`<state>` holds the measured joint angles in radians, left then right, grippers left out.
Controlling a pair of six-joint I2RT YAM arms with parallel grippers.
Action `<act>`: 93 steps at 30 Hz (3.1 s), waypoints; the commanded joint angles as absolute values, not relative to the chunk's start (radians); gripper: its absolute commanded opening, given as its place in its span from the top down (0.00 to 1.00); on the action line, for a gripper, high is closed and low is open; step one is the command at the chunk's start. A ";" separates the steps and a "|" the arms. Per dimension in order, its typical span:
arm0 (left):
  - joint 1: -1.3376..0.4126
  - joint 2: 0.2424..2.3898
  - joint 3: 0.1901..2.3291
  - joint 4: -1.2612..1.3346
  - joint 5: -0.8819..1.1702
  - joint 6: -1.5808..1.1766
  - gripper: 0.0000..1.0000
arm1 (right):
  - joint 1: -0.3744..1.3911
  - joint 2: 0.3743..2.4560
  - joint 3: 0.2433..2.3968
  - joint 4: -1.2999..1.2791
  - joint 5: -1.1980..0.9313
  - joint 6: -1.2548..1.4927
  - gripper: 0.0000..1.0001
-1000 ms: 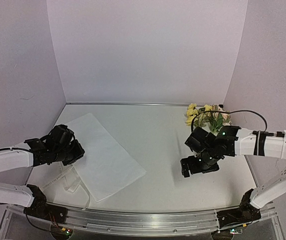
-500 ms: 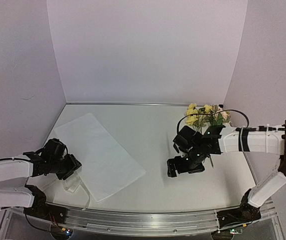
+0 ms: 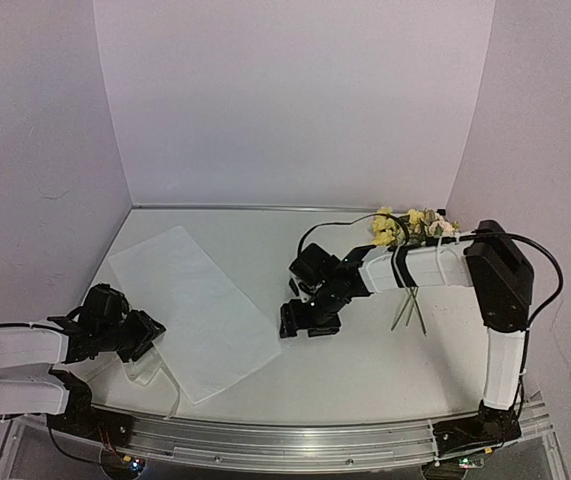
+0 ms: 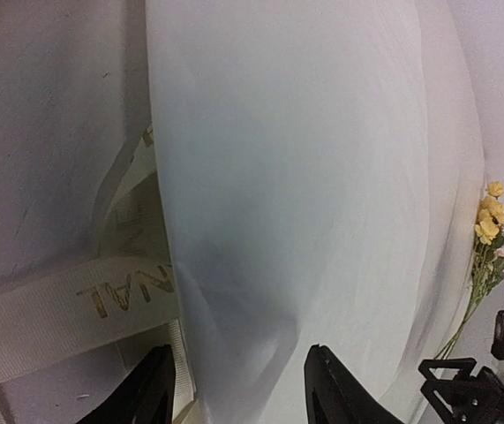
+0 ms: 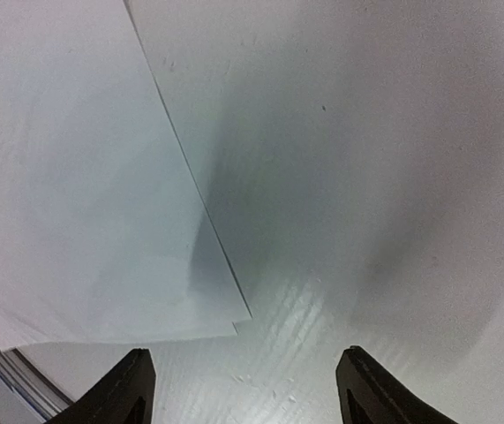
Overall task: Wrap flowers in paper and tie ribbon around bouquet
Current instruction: Move the folded wrapping paper to the center of the board.
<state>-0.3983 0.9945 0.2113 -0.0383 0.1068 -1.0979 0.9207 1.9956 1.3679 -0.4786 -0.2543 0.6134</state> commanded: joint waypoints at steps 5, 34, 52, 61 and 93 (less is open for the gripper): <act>-0.380 1.030 0.209 0.064 0.138 -1.109 0.55 | 0.930 2.137 1.513 -0.444 -0.277 0.687 0.47; -0.389 1.333 0.610 -0.148 0.627 -0.715 1.00 | 0.923 1.768 1.244 -0.618 -0.119 0.709 0.26; -0.606 1.686 0.717 0.228 0.567 -1.022 1.00 | 0.925 1.506 0.781 -0.483 -0.156 0.997 0.17; -0.672 1.781 0.760 0.275 0.515 -1.067 1.00 | 0.959 1.543 0.732 -0.384 -0.158 1.096 0.23; -0.703 1.871 0.767 0.313 0.487 -1.066 1.00 | 0.968 1.501 0.799 -0.456 -0.115 1.091 0.77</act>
